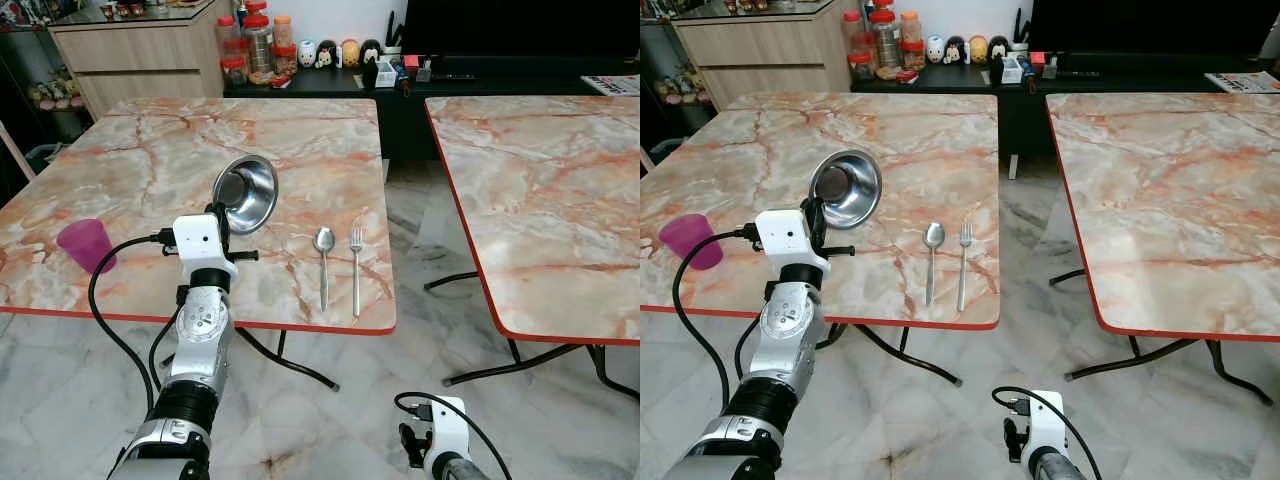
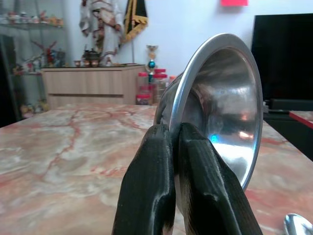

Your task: Setting the table

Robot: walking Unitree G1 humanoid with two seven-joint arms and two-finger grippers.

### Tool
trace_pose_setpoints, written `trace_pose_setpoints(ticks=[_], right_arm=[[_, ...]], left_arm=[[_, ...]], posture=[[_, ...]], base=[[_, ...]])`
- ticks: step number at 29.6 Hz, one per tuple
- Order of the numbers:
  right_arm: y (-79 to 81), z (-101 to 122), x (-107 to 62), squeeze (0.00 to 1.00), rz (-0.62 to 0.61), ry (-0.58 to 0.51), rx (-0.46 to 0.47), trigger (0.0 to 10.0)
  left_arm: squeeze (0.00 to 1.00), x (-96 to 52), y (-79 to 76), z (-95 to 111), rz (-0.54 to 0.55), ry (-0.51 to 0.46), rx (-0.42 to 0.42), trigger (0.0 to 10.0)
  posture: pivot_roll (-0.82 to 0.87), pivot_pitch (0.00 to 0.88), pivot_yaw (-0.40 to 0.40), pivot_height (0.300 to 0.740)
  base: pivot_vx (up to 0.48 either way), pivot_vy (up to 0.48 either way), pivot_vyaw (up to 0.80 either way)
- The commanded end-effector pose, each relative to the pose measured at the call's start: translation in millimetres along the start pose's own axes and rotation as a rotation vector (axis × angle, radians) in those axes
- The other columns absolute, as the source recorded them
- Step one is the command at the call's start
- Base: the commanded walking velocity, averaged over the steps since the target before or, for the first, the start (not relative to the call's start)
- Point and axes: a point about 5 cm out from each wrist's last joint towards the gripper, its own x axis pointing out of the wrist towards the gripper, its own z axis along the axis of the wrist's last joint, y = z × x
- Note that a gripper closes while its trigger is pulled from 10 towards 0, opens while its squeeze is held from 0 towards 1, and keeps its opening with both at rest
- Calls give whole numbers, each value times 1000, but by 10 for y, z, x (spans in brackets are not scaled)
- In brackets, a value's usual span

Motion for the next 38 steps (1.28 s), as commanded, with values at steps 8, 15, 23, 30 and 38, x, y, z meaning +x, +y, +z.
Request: trace_pose_setpoints(ticks=[8,15,23,30,38], right_arm=[[-23,-16,-8,0,-14,-1,7,10000],[-8,-36,-10,0,-10,4,16,10000],[-4,-54,-14,0,-9,7,12,10000],[-5,-49,-15,0,-8,1,18,10000],[-19,-43,-15,0,-13,-1,21,10000]], left_arm=[[0,49,38,36,36,-18,5,10000],[0,61,111,26,74,-10,3,10000],[0,52,144,19,85,-6,12,10000],[0,54,134,13,83,-3,8,10000],[0,63,134,18,86,-2,5,10000]], posture=[[20,0,20,727],[16,0,22,727],[18,0,24,727],[10,0,25,727],[8,0,24,727]], base=[[0,-480,0],[0,-480,0],[0,-480,0],[0,-480,0],[0,-480,0]])
